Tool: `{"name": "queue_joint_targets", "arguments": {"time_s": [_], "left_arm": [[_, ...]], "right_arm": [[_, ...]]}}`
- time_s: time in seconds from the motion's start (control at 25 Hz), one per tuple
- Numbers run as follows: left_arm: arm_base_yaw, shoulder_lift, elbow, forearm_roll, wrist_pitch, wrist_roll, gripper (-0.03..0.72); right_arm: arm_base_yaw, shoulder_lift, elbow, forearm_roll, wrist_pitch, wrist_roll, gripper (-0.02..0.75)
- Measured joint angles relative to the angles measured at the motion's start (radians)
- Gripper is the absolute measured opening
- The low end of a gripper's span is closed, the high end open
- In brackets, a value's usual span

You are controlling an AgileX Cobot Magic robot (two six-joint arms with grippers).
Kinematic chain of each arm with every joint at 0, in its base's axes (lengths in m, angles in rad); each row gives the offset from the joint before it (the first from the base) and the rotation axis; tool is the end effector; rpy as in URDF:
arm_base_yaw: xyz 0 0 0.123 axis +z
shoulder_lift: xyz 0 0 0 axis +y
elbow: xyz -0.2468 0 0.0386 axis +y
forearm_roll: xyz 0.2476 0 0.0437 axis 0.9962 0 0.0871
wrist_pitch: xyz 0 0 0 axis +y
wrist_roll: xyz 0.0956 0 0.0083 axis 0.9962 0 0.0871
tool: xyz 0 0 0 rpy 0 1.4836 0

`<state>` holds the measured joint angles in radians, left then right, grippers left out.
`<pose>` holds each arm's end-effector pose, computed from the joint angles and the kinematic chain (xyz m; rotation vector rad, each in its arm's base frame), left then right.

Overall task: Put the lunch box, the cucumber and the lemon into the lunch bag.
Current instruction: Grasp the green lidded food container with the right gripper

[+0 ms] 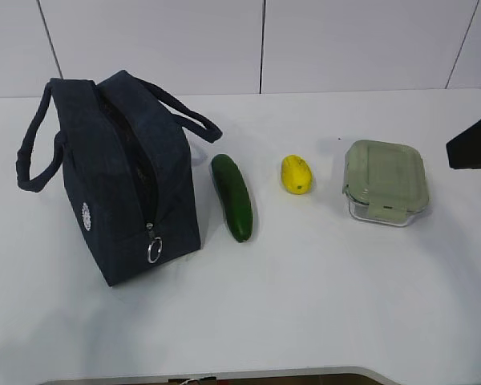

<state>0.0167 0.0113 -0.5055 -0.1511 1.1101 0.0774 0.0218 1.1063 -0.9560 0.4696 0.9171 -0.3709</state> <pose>0.0334 -0.0124 0.2727 0.0745 2.0908 -0.1256 0.2284 0.0395 0.2956 -0.2672 2.4445 0.4355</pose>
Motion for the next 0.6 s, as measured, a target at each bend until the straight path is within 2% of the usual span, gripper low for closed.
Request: {"name": "queue_joint_targets", "arguments": {"time_s": [0.16,0.44,0.6], "left_arm": [[0.0,0.0,0.0,0.0,0.0,0.0,0.343],[0.0,0.0,0.0,0.0,0.0,0.0,0.342],[0.0,0.0,0.0,0.0,0.0,0.0,0.342]], "right_arm": [[-0.045,0.041,0.0,0.071,0.0,-0.055,0.515],[-0.221,0.14,0.0,0.286,0.061,-0.274,0.515],[-0.278,0.221,-0.002,0.367,0.085,-0.363,0.515]]}}
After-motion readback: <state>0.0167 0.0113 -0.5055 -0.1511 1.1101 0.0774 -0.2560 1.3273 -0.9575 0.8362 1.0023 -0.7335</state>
